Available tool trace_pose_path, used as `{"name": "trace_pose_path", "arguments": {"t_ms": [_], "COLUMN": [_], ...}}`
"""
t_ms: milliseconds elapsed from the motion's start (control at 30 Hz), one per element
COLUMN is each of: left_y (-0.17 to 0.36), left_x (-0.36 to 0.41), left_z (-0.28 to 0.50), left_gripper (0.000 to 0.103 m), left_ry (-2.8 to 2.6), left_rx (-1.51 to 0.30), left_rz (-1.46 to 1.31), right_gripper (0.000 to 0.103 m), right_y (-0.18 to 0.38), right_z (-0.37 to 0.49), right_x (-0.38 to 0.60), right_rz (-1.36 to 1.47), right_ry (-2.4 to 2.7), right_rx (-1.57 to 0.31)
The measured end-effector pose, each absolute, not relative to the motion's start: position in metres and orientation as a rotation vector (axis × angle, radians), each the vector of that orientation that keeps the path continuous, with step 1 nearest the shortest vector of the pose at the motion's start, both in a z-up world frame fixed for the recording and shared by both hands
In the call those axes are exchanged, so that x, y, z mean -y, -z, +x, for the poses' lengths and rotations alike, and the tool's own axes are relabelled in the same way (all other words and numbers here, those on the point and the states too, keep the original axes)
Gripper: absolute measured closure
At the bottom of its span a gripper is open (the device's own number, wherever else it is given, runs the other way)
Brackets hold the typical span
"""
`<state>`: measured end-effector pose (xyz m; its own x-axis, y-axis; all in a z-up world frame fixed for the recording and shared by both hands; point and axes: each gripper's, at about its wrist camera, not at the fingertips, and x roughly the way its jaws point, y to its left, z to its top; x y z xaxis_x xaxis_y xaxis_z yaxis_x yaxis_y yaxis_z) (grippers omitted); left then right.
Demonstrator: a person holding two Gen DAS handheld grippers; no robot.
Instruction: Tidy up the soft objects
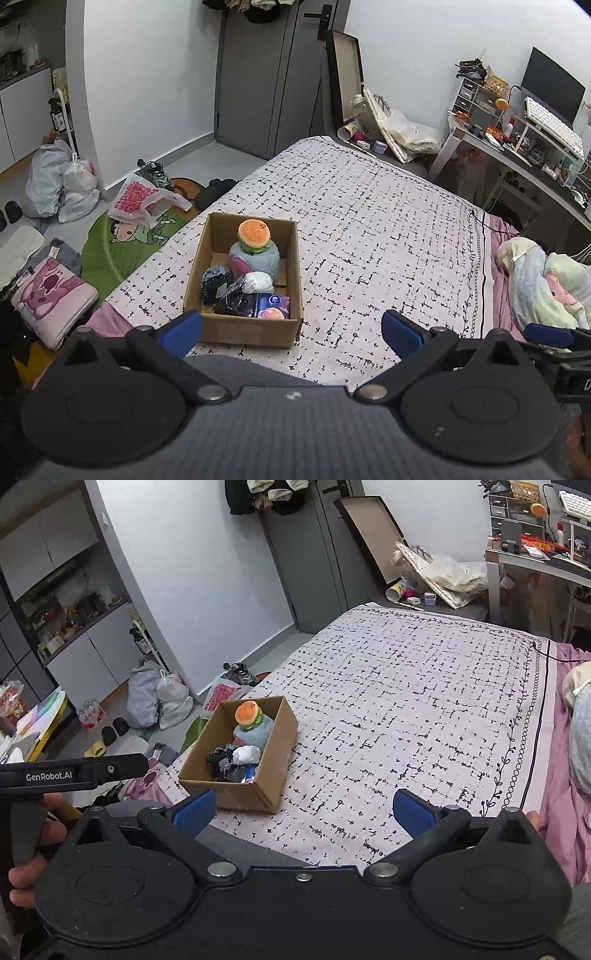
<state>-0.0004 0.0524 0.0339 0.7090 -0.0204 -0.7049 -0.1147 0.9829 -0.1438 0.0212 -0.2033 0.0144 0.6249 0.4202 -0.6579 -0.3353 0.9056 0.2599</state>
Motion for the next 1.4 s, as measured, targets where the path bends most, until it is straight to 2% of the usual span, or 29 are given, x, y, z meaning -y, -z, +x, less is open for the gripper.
{"name": "trace_pose_path", "arguments": {"t_ms": [1400], "left_y": [-0.028], "left_x": [-0.047], "left_z": [-0.011], "left_gripper": [0.001], "left_ry": [-0.045], "left_rx": [-0.786], "left_rz": [-0.153], "right_gripper": [0.0], "right_y": [-0.018], "right_z": [0.018], "right_x": [0.209], "right_rz": [0.139], "right_ry": [-0.412], "right_rx": [-0.773]}}
